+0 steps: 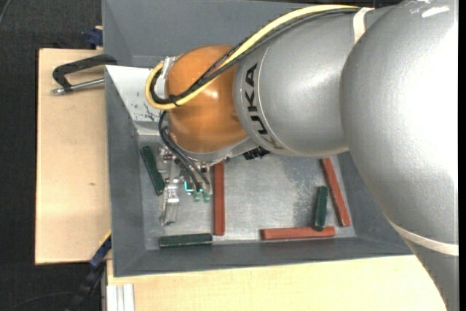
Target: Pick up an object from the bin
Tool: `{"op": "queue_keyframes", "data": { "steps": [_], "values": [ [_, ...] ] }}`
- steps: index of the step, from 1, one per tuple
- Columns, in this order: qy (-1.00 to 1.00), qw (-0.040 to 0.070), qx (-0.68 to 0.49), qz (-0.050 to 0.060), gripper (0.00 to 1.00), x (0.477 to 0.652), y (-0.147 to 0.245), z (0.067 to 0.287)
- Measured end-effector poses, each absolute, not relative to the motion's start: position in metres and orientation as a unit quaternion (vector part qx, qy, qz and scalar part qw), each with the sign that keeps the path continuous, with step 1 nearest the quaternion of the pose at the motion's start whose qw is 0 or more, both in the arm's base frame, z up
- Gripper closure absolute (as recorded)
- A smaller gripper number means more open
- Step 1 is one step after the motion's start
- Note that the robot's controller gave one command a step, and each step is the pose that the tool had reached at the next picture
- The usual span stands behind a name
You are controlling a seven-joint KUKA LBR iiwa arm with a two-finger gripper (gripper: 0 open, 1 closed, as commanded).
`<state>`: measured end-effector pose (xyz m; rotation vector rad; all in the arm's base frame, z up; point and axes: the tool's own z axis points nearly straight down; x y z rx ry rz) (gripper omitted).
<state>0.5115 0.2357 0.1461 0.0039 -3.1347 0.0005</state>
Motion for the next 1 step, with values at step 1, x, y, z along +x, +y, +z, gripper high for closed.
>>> {"op": "queue_keyframes", "data": {
  "steps": [1],
  "values": [
    [-0.995,0.0,-0.099,-0.001,0.0,0.5671,0.2338,0.0684]
  ]
}}
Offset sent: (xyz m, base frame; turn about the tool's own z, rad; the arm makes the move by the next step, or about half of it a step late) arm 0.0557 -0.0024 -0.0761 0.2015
